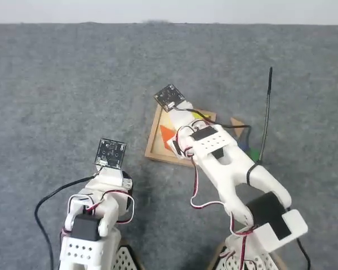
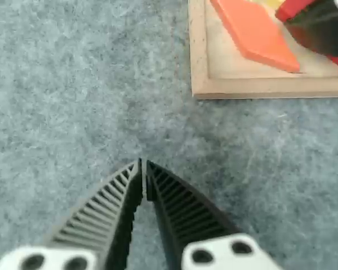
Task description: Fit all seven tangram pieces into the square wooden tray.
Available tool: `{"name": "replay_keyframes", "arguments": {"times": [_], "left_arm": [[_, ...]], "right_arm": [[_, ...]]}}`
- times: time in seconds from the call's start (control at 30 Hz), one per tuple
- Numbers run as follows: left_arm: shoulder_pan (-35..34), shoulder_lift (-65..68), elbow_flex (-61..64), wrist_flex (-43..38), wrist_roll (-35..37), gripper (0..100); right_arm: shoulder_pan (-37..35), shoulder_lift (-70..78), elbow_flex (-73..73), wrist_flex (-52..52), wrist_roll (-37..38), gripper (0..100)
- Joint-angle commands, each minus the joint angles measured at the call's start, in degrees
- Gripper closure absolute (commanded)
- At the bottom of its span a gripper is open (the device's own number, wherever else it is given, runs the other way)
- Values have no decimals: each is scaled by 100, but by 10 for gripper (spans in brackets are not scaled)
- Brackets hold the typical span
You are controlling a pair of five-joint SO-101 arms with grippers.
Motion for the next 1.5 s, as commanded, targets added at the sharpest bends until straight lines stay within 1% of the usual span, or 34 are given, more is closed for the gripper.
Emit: {"name": "replay_keyframes", "arguments": {"times": [0.0, 0.13, 0.3, 0.53, 0.57, 0.63, 0.77, 0.87, 1.27, 1.47], "left_arm": [[9, -70, -75, 35, 70, 988], [9, -70, -75, 35, 70, 988], [9, -70, -75, 35, 70, 988], [9, -70, -75, 35, 70, 988], [9, -70, -75, 35, 70, 988], [9, -70, -75, 35, 70, 988], [9, -70, -75, 35, 70, 988], [9, -70, -75, 35, 70, 988], [9, -70, -75, 35, 70, 988], [9, -70, -75, 35, 70, 988]], "right_arm": [[-66, 31, -334, -48, 62, 982], [-233, 233, -352, 22, 167, 965], [-426, 57, -343, 268, 220, 858], [-435, -321, -220, 321, 185, 864], [-453, -409, -185, 303, 88, 864], [-567, -558, -167, 321, -114, 864], [-927, -637, -88, 295, -193, 861], [-1051, -470, -123, 268, -193, 861], [-593, 576, -774, 268, -185, 864], [-602, 1103, -1336, 295, -149, 864]]}}
